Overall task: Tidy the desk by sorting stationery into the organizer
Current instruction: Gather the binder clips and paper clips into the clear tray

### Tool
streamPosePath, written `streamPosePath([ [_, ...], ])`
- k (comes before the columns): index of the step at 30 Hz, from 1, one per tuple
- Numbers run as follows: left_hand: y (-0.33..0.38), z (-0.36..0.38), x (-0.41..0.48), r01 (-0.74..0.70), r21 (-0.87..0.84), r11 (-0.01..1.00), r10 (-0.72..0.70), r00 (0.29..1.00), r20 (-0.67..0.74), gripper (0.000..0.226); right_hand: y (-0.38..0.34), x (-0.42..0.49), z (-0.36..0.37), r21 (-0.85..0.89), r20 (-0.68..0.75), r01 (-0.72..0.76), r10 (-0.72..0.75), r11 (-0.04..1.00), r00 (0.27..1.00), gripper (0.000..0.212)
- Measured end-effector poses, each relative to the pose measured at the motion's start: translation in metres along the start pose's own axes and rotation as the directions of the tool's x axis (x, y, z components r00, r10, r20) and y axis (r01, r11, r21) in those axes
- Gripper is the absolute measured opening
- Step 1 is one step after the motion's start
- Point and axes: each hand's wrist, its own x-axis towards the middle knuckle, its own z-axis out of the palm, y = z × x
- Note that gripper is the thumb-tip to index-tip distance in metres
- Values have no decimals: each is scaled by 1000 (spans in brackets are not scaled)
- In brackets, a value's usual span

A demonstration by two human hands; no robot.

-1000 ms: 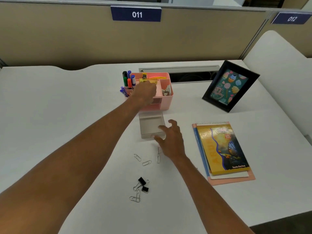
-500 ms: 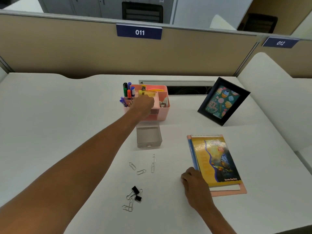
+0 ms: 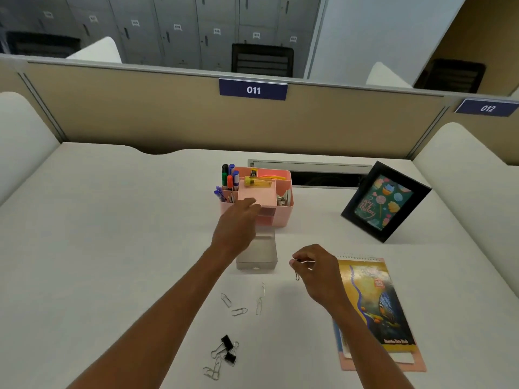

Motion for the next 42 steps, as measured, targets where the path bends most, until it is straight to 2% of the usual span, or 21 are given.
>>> streamPosePath([
  [2, -9, 13, -36, 207, -203, 957, -239, 959, -149, 20, -1, 12, 0, -8, -1, 4, -4, 1000, 1000, 5],
  [4, -19, 30, -64, 429, -360, 828, -490, 867, -95, 16, -1, 21, 2, -29, 1, 12, -11, 1000, 1000, 6],
  [6, -26, 45, -78, 548, -390, 740, -581, 813, 39, 25, -1, 30, 6, -51, 22, 39, -38, 998, 999, 8],
  [8, -26, 52, -81, 594, -384, 707, -611, 787, 91, 33, -4, 38, 13, -86, 63, 90, -85, 992, 994, 7],
  [13, -29, 57, -68, 634, -310, 709, -645, 760, 80, 39, -15, 66, 37, -109, 205, 209, -184, 972, 961, 3],
  [17, -33, 60, -60, 580, -176, 796, -569, 815, 109, 39, -11, 86, 59, -246, 383, 311, -203, 918, 901, 7],
  [21, -33, 62, -57, 497, -67, 865, -486, 863, 137, 43, -7, 103, 77, -388, 514, 335, -100, 858, 852, 10],
  [26, -35, 63, -54, 441, -54, 896, -430, 892, 142, 41, 4, 113, 88, -503, 634, 449, -37, 738, 772, 11],
  [30, -36, 63, -51, 427, -92, 900, -414, 901, 130, 43, 5, 111, 79, -487, 640, 463, -59, 741, 766, 14],
  [34, -37, 63, -54, 417, -113, 902, -405, 907, 115, 40, -8, 85, 50, -397, 469, 362, -153, 844, 870, 11],
  [36, -37, 63, -55, 412, -141, 900, -403, 911, 91, 35, -18, 52, 38, -314, 414, 297, -152, 901, 898, 10],
  [38, -37, 64, -56, 415, -178, 892, -407, 910, 79, 33, -26, 9, 35, -264, 525, 258, -85, 930, 847, 11],
  [40, -38, 65, -56, 428, -211, 879, -422, 904, 77, 32, -29, -32, 42, -278, 688, 208, 43, 938, 724, 16],
  [42, -40, 66, -57, 449, -244, 860, -443, 893, 80, 32, -28, -61, 54, -308, 752, 192, 116, 932, 649, 17],
])
